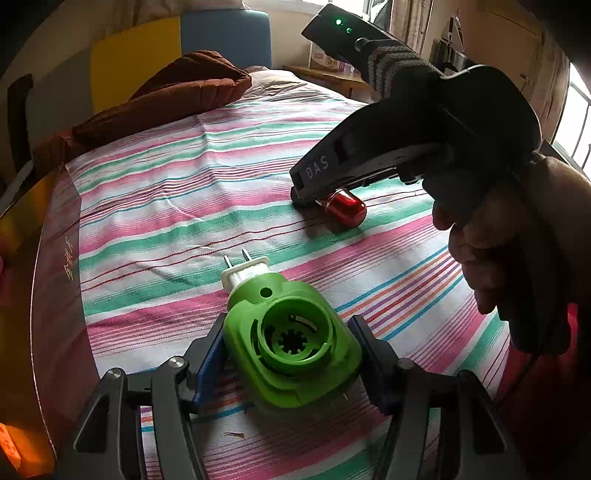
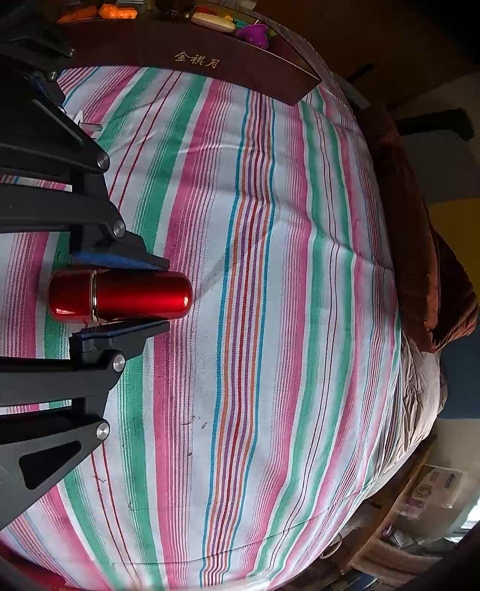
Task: Organize rigid objects
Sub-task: 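Lift the green plug with the left tool while the right tool holds the red cylinder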
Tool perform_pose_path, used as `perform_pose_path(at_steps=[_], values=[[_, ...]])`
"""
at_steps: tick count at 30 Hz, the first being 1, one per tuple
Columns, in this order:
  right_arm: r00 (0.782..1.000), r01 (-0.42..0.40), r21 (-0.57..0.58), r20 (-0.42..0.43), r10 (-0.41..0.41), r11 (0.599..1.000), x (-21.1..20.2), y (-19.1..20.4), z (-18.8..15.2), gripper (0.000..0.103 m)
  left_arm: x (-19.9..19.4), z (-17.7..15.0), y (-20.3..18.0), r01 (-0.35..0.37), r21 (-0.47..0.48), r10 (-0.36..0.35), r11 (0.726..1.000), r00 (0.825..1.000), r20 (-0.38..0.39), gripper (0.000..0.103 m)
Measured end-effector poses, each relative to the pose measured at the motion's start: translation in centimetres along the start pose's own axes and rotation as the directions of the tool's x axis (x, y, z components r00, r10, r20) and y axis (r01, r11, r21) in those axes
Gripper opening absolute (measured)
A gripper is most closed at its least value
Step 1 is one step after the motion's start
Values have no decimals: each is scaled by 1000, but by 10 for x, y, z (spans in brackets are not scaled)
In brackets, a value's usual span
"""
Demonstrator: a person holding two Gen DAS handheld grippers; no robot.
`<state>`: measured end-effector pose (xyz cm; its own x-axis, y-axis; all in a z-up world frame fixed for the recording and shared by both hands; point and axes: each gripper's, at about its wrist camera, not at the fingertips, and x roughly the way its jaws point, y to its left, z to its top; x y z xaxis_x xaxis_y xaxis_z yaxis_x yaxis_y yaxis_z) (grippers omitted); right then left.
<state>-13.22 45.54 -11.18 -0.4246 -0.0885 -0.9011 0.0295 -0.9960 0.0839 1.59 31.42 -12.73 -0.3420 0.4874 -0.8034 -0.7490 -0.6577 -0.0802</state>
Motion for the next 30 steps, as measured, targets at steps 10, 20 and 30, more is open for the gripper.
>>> perform_pose_path(at_steps=[10, 20, 30], values=[[1000, -26, 14, -13, 26, 1000, -2, -4, 1, 26, 0, 1, -1, -6, 18, 7, 1000, 1000, -2, 64], [1000, -15, -2, -22, 15, 1000, -2, -3, 0, 26, 0, 4, -2, -22, 34, 22, 999, 1000, -18, 64], [1000, -9, -17, -10, 8, 1000, 1, -1, 0, 26, -30, 3, -4, 6, 23, -6, 1000, 1000, 24, 64]])
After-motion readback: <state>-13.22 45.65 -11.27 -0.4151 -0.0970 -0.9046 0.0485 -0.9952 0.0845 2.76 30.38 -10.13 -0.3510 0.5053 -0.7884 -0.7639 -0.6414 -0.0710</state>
